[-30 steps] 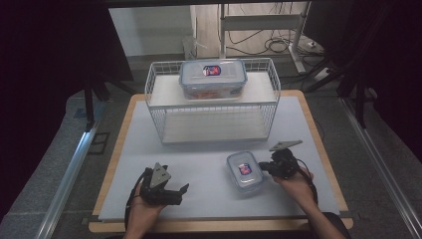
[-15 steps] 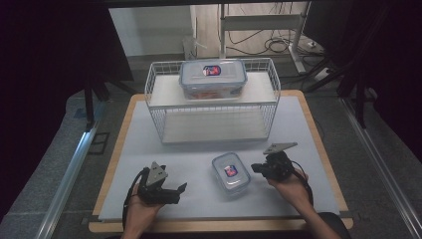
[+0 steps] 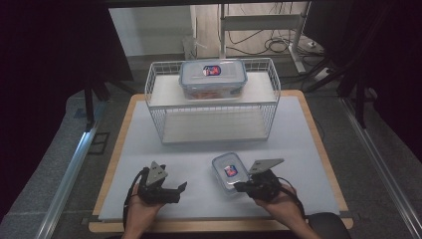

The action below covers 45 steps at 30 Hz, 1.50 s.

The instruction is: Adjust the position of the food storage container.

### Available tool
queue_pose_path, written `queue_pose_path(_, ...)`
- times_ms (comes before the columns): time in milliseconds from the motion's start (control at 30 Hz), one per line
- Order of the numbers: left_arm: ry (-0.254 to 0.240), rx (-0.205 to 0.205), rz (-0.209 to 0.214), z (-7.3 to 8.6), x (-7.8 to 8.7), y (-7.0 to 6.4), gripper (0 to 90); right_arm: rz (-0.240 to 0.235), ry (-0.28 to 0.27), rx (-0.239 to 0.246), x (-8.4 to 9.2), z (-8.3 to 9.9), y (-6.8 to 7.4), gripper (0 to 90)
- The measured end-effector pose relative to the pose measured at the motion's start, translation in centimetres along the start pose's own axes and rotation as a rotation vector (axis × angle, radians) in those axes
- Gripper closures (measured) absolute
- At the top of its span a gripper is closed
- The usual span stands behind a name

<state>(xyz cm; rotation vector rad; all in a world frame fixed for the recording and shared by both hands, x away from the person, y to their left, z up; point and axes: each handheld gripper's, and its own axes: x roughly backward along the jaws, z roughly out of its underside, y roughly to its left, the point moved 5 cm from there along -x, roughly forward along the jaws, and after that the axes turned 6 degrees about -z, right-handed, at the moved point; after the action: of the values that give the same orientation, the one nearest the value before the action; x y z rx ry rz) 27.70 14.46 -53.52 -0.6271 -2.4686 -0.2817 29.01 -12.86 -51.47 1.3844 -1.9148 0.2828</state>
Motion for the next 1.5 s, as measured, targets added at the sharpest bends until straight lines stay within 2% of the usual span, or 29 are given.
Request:
queue_pose_path(67, 0.003, -0.002, 0.0, 0.0, 0.0, 0.0, 6.4, -0.017, 0.027, 0.028, -1.4, -0.2, 0.9, 89.5)
queue_pose_path(200, 0.004, 0.001, 0.002, 0.1, -0.1, 0.1, 6.4, -0.004, 0.074, 0.077, -3.4, -0.4, 2.1, 89.5)
queue_pose_path(267, 0.004, 0.002, 0.002, 0.1, 0.0, 0.1, 6.4, 0.02, 0.083, 0.09, -3.8, -0.4, 2.1, 89.6)
queue_pose_path(333, 0.004, 0.002, 0.002, 0.1, 0.0, 0.1, 6.4, 0.013, 0.078, 0.077, -3.8, -0.3, 2.0, 89.7)
queue_pose_path(400, 0.004, 0.004, 0.003, 0.1, 0.0, 0.2, 6.4, 0.036, 0.081, 0.085, -3.5, -0.2, 1.8, 89.7)
queue_pose_path(567, 0.007, 0.009, 0.01, 0.2, -0.1, 0.1, 6.4, 0.099, 0.067, 0.059, -2.0, 0.5, 0.0, 89.7)
queue_pose_path(833, 0.041, 0.049, 0.054, 0.2, -0.6, -0.2, 4.4, 0.202, 0.036, -0.025, 0.8, 1.4, -4.3, 89.7)
queue_pose_path(933, 0.049, 0.035, 0.057, 0.0, -0.8, -0.5, 6.0, 0.227, 0.046, -0.038, 1.3, 1.7, -5.3, 89.7)
queue_pose_path(1000, 0.046, 0.024, 0.062, -0.2, -0.9, -0.6, 10.7, 0.236, 0.056, -0.04, 1.8, 2.1, -5.7, 89.7)
queue_pose_path(1067, 0.039, 0.031, 0.078, -0.6, -1.1, -0.7, 18.3, 0.25, 0.052, -0.061, 2.6, 2.5, -6.3, 89.6)
queue_pose_path(1233, 0.016, 0.039, 0.122, -2.2, -2.3, -0.6, 42.8, 0.308, -0.005, -0.136, 4.5, 2.4, -9.1, 89.6)
queue_pose_path(1367, 0.033, 0.02, 0.132, -3.2, -4.0, -0.6, 64.4, 0.306, -0.018, -0.182, 3.6, 1.8, -11.3, 88.3)
queue_pose_path(1433, 0.049, 0.015, 0.141, -3.6, -5.1, -0.5, 76.5, 0.325, 0.008, -0.18, 2.8, 1.6, -11.8, 88.3)
queue_pose_path(1500, 0.059, 0.02, 0.147, -3.9, -6.0, -0.4, 84.2, 0.34, 0.022, -0.179, 2.3, 1.5, -12.2, 88.5)
